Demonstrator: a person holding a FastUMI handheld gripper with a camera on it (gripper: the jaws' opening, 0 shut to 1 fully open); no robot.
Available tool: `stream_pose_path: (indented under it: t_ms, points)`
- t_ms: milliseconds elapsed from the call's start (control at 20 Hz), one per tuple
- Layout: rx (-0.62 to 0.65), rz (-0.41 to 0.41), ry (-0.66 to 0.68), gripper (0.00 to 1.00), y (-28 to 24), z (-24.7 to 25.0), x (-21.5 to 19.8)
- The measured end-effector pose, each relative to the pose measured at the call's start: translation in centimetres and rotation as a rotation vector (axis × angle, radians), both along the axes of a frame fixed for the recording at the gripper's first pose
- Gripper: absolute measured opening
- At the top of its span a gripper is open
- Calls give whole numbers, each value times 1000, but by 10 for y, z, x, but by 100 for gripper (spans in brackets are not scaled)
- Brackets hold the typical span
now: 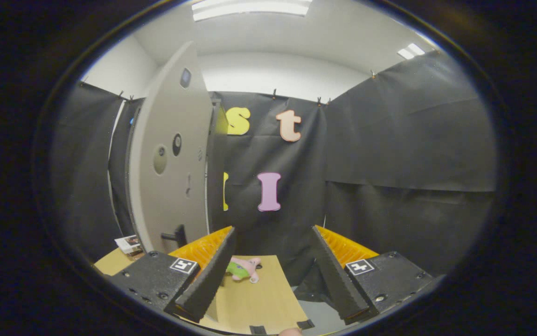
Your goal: Open the shoe cabinet door, grab the shoes and put them into the shoe cabinet, then close the shoe cabinet door.
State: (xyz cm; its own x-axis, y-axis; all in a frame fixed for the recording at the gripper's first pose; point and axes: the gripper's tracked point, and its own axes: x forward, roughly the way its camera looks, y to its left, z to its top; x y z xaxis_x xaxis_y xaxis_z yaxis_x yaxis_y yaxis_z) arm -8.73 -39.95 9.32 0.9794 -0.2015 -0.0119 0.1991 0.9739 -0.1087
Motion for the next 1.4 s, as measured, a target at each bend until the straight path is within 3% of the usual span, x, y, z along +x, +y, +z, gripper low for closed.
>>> stream_pose_path:
  t_ms: [150,350,750,950,1150,1400]
  points:
    - [-39,-26,20,100,-45,-22,33]
    - [14,65,87,100,-43,-64,61]
    - [68,250,110,100,23,-84,74]
    - [97,403,113,100,90,-88,62]
    - [15,354,117,93,100,-89,53]
    - [57,334,105,93,105,-92,50]
